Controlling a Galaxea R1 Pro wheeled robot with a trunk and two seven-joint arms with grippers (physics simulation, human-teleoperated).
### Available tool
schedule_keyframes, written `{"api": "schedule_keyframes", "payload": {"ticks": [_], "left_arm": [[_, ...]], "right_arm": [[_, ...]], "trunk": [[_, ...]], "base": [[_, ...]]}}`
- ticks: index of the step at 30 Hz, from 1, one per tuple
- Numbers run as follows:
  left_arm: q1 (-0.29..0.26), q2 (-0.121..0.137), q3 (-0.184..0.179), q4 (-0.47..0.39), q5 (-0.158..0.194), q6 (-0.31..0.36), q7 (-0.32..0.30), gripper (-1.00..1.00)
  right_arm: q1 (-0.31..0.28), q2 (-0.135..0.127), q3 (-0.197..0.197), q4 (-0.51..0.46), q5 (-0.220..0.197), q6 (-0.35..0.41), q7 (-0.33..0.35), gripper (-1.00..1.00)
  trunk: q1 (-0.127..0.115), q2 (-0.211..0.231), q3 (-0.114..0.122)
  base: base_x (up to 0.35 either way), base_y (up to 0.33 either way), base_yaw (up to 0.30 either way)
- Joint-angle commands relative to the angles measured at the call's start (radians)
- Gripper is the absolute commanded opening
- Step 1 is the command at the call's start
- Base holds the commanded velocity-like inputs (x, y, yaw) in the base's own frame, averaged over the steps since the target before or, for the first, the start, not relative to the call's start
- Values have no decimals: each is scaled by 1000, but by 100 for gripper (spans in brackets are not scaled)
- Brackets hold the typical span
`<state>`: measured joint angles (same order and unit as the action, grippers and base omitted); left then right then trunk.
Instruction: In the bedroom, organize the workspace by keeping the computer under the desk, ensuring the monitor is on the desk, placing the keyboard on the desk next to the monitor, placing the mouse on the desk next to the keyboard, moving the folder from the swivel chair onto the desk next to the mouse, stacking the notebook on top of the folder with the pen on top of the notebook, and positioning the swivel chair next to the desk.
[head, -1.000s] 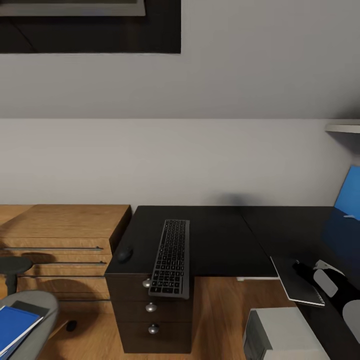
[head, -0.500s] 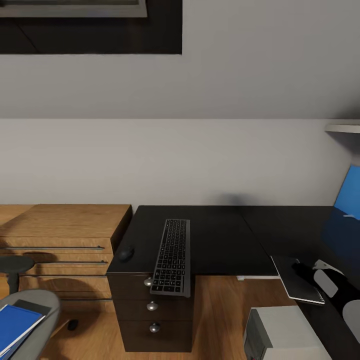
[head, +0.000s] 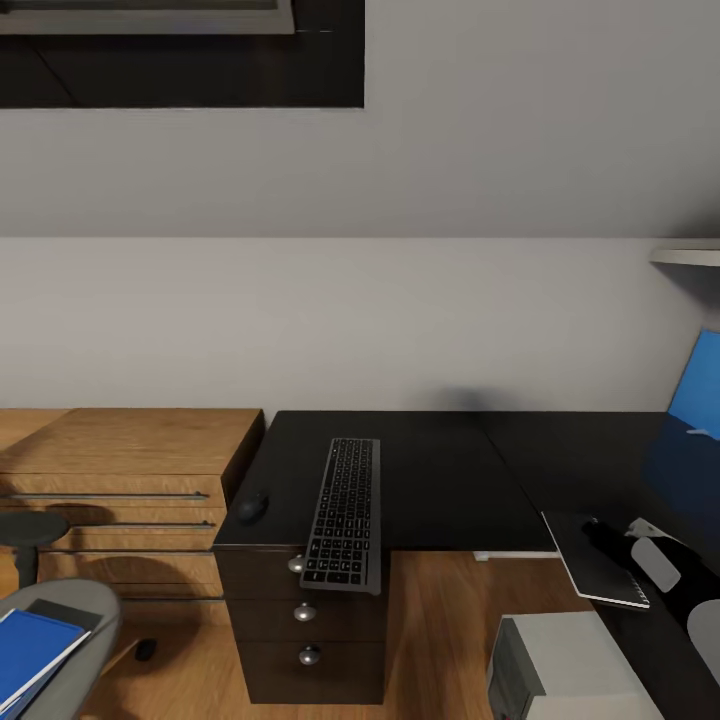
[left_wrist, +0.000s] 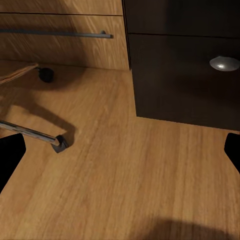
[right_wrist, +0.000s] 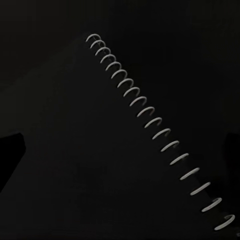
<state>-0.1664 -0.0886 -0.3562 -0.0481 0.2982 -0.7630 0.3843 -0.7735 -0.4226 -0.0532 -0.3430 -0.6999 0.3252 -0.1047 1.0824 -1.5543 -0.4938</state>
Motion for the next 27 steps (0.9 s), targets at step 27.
{"api": "schedule_keyframes", "payload": {"ticks": [27], "left_arm": [[-1,0,-9,1,4,-2,4,100]], "right_arm": [[1,2,-5,50,-26,12,-1,100]], "trunk": [[0,0,-1]], "base": [[-37,33,0]]}}
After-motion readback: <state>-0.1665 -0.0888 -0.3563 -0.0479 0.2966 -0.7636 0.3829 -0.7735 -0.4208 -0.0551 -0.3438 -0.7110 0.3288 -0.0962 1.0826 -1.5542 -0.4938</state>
